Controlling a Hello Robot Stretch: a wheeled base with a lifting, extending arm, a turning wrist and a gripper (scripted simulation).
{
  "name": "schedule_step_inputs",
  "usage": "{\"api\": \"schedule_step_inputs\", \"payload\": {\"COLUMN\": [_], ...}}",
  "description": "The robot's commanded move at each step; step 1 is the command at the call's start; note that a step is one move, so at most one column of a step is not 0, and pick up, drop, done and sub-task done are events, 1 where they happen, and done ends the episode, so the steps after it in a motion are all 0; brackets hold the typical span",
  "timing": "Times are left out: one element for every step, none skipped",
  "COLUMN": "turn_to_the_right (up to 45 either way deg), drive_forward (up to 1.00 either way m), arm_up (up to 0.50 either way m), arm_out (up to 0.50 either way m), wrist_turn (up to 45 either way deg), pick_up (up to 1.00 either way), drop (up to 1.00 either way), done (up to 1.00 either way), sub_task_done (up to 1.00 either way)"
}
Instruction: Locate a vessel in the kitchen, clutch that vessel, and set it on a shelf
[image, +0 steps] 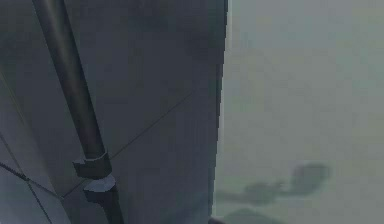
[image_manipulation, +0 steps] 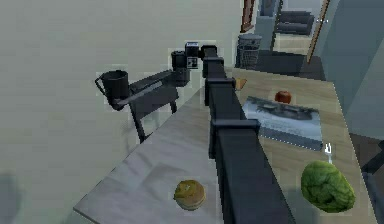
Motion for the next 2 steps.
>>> {"api": "schedule_step_inputs", "payload": {"turn_to_the_right": [0.0, 0.0], "drive_forward": [0.0, 0.0], "arm_up": [0.0, 0.0], "arm_out": [0.0, 0.0], "wrist_turn": [-45.0, -12.0], "pick_up": [0.0, 0.0], "drop": [0.0, 0.0], "done": [0.0, 0.0], "sub_task_done": [0.0, 0.0]}}
